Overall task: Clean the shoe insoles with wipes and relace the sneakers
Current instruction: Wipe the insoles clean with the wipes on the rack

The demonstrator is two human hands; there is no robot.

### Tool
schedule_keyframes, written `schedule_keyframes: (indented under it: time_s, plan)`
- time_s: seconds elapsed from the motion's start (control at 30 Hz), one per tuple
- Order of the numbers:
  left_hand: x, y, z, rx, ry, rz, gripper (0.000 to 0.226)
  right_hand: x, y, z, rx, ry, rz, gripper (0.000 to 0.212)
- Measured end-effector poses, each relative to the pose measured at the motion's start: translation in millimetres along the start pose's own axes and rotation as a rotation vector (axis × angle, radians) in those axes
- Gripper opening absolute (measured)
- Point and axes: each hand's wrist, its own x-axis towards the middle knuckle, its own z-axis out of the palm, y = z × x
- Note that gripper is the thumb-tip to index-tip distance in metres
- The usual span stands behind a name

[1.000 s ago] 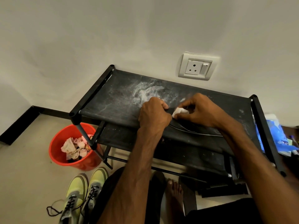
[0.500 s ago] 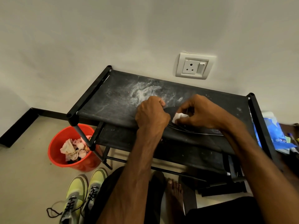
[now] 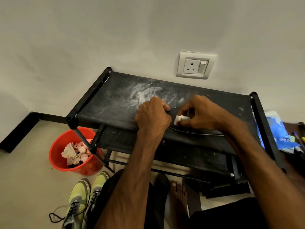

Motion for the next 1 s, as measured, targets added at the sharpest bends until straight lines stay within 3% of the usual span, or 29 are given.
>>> schedule_keyframes:
  time_s: [0.1,0.27,0.5,0.83,1.0]
  plan:
    - [0,1,0,0.009,0.005,0.004,0.034,-2,2,-2,-0.051,-0.044,0.009,0.007]
    - [0,2,2,0.018,0.010,-0.007,0.033,14,18,10,-0.046,0.260,0.135,0.013]
    - [1,1,1,0.001,0.001,0.003,0.034,-1,6,8,0.018,0.067,-0.019,0.009]
    - [-2,2,-1,-0.010,-0.013,0.011,0.033,-1,13,9,0.049,0.124,0.029,0.012]
    - [0,4,-4,-0.022,-0.016,-0.007,0.030,0,21,6,0.033,0.259,0.093,0.015]
